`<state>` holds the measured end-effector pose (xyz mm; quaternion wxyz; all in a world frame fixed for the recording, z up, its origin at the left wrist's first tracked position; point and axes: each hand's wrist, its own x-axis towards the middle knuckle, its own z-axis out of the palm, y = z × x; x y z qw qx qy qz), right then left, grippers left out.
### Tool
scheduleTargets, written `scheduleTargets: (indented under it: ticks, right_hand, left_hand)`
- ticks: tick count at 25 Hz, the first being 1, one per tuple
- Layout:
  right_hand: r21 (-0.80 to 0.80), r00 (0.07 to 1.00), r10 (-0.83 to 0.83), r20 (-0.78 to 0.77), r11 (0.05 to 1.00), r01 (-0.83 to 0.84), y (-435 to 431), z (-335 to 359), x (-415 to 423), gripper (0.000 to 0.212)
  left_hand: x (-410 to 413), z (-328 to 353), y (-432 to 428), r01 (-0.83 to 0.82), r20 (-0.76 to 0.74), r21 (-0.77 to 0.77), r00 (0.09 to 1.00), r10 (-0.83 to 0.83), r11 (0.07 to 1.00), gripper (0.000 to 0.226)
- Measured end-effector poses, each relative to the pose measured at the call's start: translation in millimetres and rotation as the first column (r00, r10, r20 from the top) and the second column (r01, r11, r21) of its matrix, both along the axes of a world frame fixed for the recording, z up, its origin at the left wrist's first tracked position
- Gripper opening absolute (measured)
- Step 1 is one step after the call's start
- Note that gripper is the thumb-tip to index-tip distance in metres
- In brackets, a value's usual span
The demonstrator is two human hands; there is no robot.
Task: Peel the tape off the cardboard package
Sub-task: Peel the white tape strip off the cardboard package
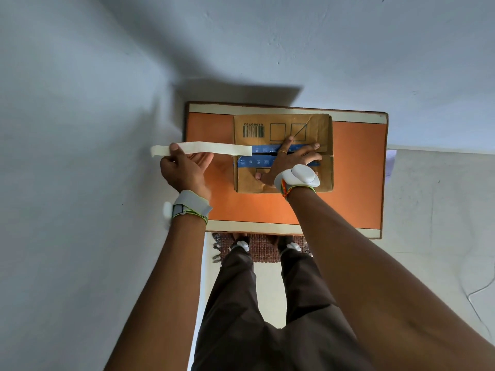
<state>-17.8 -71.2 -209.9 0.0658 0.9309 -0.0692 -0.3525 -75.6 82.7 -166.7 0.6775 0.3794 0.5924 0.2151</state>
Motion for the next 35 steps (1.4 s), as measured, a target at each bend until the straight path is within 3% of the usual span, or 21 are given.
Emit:
scheduleTargets:
  ticks: [11,15,21,27,29,32,35]
  right_hand:
    - [-0.123,0.999,-0.013,0.03,0.992,0.016,9.2,-23.6,3.1,0.093]
    - [-0.177,0.999,-0.024,0.049,0.984,0.032,14.4,-26.4,1.9,0.094]
    - [-0.176,0.997,-0.034,0.064,0.983,0.045,13.3,-27.9,4.5,0.078]
    - [-0.162,0.997,-0.02,0.071,0.986,0.031,9.4,-29.3,2.9,0.072]
    - [-0.181,0.999,-0.032,0.041,0.983,0.039,10.5,-28.0,2.7,0.083]
    - [-0.111,0.998,-0.062,0.001,0.992,0.061,9.3,-12.2,4.6,0.088]
    - [0.061,0.996,-0.066,-0.058,0.996,0.07,-6.0,29.0,5.9,0.103]
  left_hand:
    - [6.3,34.0,26.6,-0.294,0.138,-0.058,0.944,0.299,0.954,0.036]
    - [4.5,42.5,21.4,-0.276,0.181,-0.03,0.944,0.277,0.961,0.039]
    - [2.1,49.8,10.3,-0.282,0.224,0.027,0.937,0.269,0.959,0.044]
    - [8.2,77.8,2.4,-0.257,0.279,0.17,0.938,0.204,0.951,0.024]
    - [12.2,88.5,7.4,-0.178,0.285,0.254,0.953,0.102,0.951,0.021]
    - [14.1,98.0,8.1,0.092,0.166,0.395,0.971,-0.17,0.914,0.018]
    - [7.4,92.1,2.2,0.429,-0.017,0.464,0.879,-0.477,0.775,0.017]
